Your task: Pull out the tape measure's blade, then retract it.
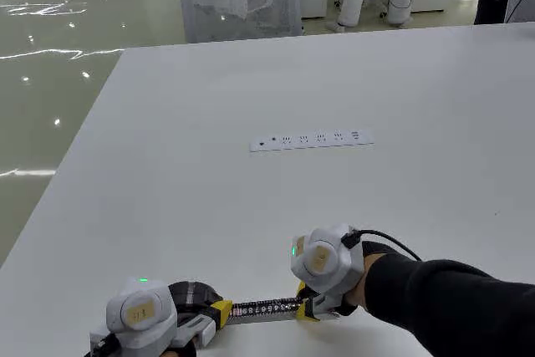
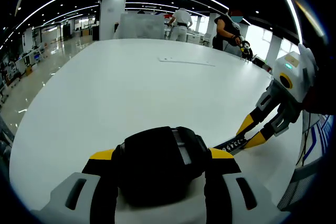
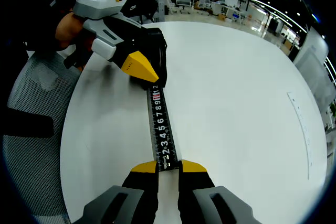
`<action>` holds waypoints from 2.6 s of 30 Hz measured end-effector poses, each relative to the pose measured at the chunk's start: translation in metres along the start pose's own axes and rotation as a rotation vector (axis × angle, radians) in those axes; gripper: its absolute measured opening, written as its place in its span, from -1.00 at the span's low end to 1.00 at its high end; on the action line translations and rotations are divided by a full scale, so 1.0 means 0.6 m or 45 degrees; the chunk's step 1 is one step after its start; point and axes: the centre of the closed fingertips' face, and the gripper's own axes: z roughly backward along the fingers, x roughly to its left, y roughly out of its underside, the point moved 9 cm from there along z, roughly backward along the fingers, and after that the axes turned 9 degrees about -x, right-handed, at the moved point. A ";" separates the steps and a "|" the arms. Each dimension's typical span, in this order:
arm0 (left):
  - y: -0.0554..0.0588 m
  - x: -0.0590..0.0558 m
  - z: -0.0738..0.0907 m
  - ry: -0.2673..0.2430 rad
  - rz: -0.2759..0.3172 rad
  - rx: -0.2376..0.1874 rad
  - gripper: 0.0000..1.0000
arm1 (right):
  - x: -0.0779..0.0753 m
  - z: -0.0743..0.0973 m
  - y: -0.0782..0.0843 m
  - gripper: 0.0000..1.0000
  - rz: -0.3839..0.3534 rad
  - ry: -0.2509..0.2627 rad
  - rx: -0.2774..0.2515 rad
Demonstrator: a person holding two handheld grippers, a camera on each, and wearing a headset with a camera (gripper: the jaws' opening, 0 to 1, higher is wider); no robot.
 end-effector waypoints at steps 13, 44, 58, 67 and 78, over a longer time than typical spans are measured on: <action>0.001 0.005 0.000 0.032 0.040 0.009 0.24 | 0.000 -0.005 -0.002 -0.80 -0.036 0.020 -0.023; 0.001 0.007 0.000 0.053 0.078 0.020 0.25 | 0.002 -0.021 -0.017 -0.79 -0.020 0.010 -0.058; 0.001 0.009 0.000 0.060 0.095 0.017 0.25 | 0.004 -0.028 -0.027 -0.79 -0.040 0.023 -0.081; 0.001 0.008 0.000 0.064 0.098 0.020 0.25 | 0.005 -0.031 -0.030 -0.78 -0.016 0.011 -0.085; 0.002 0.007 -0.001 0.062 0.093 0.023 0.25 | 0.005 -0.035 -0.031 -0.78 -0.017 -0.005 -0.105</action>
